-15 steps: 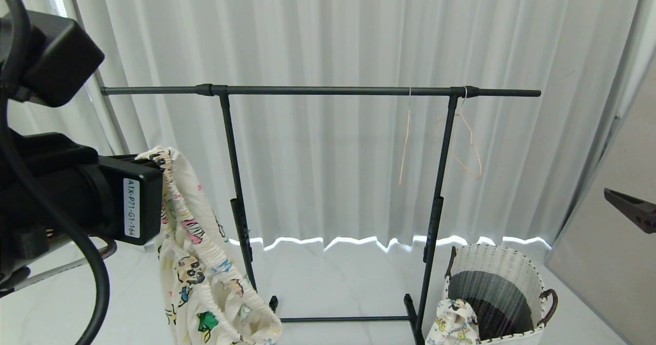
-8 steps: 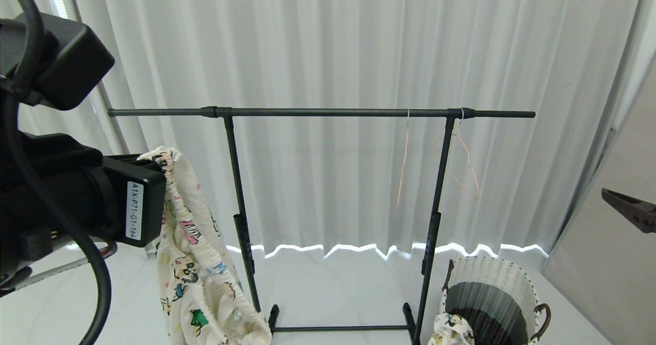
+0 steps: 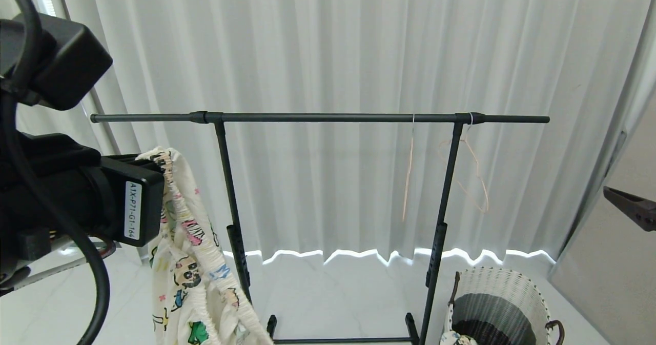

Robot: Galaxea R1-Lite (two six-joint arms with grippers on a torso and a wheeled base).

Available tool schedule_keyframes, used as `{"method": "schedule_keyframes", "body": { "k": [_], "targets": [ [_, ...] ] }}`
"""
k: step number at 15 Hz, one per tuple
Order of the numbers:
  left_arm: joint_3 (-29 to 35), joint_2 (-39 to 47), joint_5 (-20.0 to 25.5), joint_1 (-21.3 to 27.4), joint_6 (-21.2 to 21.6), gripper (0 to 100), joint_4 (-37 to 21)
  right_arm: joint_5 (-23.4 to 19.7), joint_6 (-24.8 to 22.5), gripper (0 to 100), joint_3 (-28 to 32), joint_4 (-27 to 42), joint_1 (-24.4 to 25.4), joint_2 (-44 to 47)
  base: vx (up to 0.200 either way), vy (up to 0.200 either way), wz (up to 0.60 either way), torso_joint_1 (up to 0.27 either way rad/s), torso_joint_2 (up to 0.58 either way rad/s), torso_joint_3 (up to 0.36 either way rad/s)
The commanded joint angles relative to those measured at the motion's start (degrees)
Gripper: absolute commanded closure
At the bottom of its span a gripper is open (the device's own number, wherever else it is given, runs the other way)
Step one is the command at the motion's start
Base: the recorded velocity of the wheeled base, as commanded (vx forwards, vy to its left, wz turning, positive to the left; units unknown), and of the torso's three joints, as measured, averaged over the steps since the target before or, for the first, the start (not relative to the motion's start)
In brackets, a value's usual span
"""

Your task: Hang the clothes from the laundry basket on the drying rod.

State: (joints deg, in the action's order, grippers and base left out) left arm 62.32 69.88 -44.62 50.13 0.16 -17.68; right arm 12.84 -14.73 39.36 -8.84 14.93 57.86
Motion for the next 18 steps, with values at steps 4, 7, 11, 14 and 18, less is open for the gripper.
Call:
{"method": "schedule_keyframes", "body": {
  "k": [4, 7, 11, 14, 18],
  "targets": [
    [0.00, -0.09, -0.03, 0.06, 0.02, 100, 0.01, 0.08, -0.04, 0, 0.10, 0.05, 0.01, -0.02, 0.200, 0.000, 0.00, 0.005, 0.01, 0.004],
    [0.00, -0.09, -0.03, 0.06, 0.02, 100, 0.01, 0.08, 0.05, 0, 0.10, 0.05, 0.01, -0.02, 0.200, 0.000, 0.00, 0.005, 0.01, 0.001],
    [-0.09, 0.00, -0.03, 0.06, 0.02, 100, -0.08, 0.08, 1.19, 0, 0.01, 0.31, -0.08, 0.15, 0.200, 0.000, 0.00, 0.000, 0.00, 0.001],
    [-1.41, -0.09, -0.03, 0.06, -0.07, 100, 0.01, 0.17, 2.77, 0, 0.01, 1.98, -0.26, 1.47, 0.200, 0.000, 0.00, 0.002, 0.00, -0.001],
    [-1.59, -0.18, -0.03, 0.06, -0.07, 100, 0.01, -0.18, 8.49, 0, 0.01, 4.18, -0.43, 6.13, 0.100, 0.000, 0.00, 0.002, 0.00, -0.001]
  ]
}}
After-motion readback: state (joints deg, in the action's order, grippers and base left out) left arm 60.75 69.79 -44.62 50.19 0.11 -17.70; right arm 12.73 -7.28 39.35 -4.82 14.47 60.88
